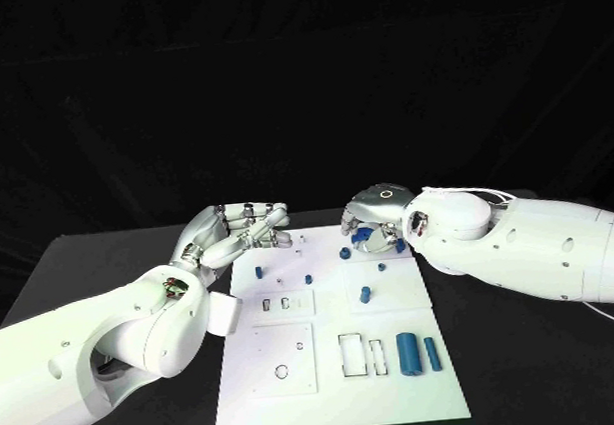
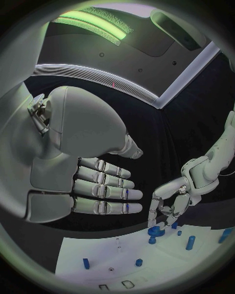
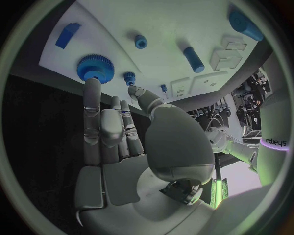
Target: Assemble the parts on the task board
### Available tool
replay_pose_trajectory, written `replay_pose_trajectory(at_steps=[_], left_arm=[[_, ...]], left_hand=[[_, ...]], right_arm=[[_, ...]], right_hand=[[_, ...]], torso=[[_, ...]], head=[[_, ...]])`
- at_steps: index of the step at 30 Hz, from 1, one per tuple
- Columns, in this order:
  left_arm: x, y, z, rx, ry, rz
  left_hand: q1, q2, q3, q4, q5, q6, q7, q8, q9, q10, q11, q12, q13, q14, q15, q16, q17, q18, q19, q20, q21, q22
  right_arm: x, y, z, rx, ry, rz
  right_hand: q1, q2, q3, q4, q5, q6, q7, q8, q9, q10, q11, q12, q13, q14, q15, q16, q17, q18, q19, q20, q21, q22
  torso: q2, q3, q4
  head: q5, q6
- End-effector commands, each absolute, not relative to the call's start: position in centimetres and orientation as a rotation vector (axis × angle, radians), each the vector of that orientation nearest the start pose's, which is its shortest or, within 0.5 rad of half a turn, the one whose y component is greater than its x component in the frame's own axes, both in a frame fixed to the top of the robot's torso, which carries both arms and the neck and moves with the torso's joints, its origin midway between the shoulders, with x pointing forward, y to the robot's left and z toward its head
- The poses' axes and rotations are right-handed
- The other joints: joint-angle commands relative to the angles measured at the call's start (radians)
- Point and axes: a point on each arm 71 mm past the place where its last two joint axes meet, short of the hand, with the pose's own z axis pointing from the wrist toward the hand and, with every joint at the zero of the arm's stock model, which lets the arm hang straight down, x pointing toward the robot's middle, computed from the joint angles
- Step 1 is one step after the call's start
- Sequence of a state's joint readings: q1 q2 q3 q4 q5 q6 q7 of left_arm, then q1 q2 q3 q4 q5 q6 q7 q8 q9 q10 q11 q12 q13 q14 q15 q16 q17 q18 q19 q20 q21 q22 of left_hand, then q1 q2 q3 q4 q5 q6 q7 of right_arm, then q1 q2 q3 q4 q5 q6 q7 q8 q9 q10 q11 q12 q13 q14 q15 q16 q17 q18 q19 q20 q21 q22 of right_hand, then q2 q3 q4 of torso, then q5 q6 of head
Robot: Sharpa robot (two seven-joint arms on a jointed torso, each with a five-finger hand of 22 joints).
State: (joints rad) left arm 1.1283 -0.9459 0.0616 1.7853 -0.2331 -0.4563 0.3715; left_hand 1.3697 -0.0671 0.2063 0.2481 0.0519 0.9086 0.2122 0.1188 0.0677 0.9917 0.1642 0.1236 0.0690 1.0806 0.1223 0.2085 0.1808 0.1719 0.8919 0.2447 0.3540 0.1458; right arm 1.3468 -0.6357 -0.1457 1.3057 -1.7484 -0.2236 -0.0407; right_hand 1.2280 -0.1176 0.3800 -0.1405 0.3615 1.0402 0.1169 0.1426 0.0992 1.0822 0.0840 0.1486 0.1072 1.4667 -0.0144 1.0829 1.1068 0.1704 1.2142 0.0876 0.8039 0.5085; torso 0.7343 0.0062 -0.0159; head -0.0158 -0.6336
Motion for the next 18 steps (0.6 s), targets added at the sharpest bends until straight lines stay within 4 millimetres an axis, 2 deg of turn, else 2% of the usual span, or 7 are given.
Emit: replay_pose_trajectory(at_steps=[1, 6, 18], left_arm=[[44.05, 18.90, -14.33, -0.925, 1.380, -1.577], [44.30, 19.30, -14.10, -0.937, 1.373, -1.570], [44.48, 19.58, -13.65, -0.934, 1.369, -1.570]], left_hand=[[0.009, 0.006, -0.009, 0.001, 0.001, -0.001, 0.009, -0.009, -0.001, -0.001, 0.009, -0.010, -0.001, -0.012, 0.005, -0.016, 0.002, 0.011, -0.012, 0.006, -0.013, -0.006], [0.010, 0.010, -0.017, -0.001, 0.001, 0.000, 0.014, -0.021, -0.001, -0.003, 0.015, -0.026, -0.001, -0.040, 0.014, -0.049, 0.000, 0.010, -0.037, 0.018, -0.032, -0.019], [0.012, 0.011, -0.018, -0.001, 0.000, 0.001, 0.015, -0.024, -0.001, -0.003, 0.017, -0.031, -0.001, -0.045, 0.016, -0.057, -0.001, 0.010, -0.042, 0.021, -0.037, -0.023]], right_arm=[[52.91, -14.57, -16.41, -0.638, 1.588, 0.441], [52.88, -14.11, -16.47, -0.644, 1.592, 0.447], [53.12, -13.77, -16.85, -0.653, 1.615, 0.439]], right_hand=[[0.003, -0.012, 0.002, 0.006, -0.005, -0.011, 0.000, -0.003, 0.000, -0.010, 0.001, -0.001, -0.002, 0.037, 0.010, 0.017, 0.015, -0.002, 0.004, 0.005, 0.019, 0.023], [0.005, -0.011, 0.004, 0.010, -0.006, -0.014, 0.000, -0.005, 0.000, -0.011, 0.001, 0.002, -0.003, 0.036, 0.010, 0.024, 0.021, -0.002, 0.002, 0.006, 0.026, 0.031], [0.013, -0.008, 0.016, 0.017, -0.007, -0.011, 0.008, -0.004, 0.002, -0.004, -0.001, 0.012, -0.005, 0.044, 0.009, 0.089, 0.079, -0.013, 0.021, 0.007, 0.096, 0.120]], torso=[[0.008, 0.0004, 0.0023], [0.015, -0.0006, 0.0040], [0.022, -0.0011, 0.0055]], head=[[0.000, 0.001], [-0.007, 0.005], [0.000, 0.000]])
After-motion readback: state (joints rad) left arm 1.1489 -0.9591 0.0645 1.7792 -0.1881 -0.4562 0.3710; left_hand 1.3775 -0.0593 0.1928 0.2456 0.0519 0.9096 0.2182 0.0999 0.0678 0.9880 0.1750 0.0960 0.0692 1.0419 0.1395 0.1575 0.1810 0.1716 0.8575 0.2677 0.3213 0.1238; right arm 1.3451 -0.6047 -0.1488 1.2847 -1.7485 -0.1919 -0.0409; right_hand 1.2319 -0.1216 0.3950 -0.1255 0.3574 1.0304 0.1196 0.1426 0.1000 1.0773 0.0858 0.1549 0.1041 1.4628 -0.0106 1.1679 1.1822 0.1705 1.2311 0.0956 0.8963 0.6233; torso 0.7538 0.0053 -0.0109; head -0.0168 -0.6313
